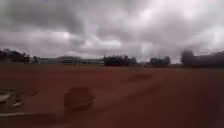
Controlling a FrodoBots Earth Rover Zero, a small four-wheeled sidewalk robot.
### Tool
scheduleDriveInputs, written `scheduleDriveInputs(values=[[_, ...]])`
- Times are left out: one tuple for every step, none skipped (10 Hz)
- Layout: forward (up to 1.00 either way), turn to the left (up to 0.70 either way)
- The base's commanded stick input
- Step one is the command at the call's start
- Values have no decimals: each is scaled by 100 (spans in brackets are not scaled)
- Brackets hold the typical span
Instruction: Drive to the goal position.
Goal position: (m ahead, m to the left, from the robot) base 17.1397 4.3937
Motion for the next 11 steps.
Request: scheduleDriveInputs(values=[[70, -30], [70, -15], [70, -6], [70, 0], [70, 0], [70, 0], [70, 0], [70, 0], [70, -35], [70, -35], [70, -22]])
